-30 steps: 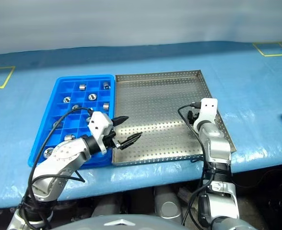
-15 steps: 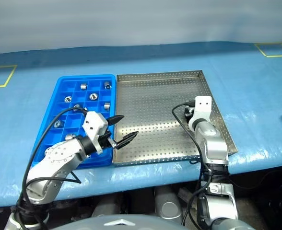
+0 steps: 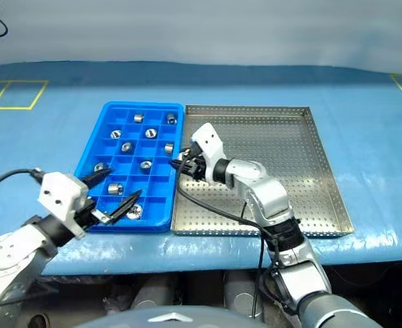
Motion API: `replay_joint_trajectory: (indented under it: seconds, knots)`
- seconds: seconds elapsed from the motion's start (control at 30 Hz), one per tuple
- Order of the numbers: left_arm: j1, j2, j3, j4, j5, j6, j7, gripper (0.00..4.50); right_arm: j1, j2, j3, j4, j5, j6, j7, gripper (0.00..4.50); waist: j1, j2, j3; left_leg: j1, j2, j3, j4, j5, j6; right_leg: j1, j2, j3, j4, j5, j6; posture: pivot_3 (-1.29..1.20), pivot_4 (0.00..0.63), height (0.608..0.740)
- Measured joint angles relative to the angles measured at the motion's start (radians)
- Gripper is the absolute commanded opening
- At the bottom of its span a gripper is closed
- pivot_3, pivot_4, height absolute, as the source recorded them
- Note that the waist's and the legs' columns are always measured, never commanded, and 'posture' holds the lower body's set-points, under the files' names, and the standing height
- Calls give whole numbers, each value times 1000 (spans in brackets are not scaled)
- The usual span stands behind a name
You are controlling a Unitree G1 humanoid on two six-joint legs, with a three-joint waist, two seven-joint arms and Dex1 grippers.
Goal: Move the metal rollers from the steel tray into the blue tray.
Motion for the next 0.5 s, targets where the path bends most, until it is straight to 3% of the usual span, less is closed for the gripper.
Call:
replay_joint_trajectory:
  seconds: [0.1, 0.4, 0.5]
  knots:
    - [43, -2, 44, -24, -3, 22, 18, 4387, -20, 29, 24, 52, -5, -13, 15, 1731, 28, 0, 0, 0, 0, -2, 0, 0, -1, 1, 0, -3, 0, -1, -1, 155, 150, 740]
    - [60, -4, -2, -25, -25, 19, 79, 4387, -28, 46, 65, 114, -23, -16, 36, 1731, 49, 0, 0, 0, 0, -5, -1, 2, -3, 1, 0, -5, 0, -1, -2, 156, 150, 740]
    - [55, -4, -3, -25, -28, 22, 86, 4387, -28, 40, 69, 124, -34, -16, 37, 2691, 48, 0, 0, 0, 0, -6, -1, 2, -4, 1, 1, -6, 0, -2, -3, 146, 150, 740]
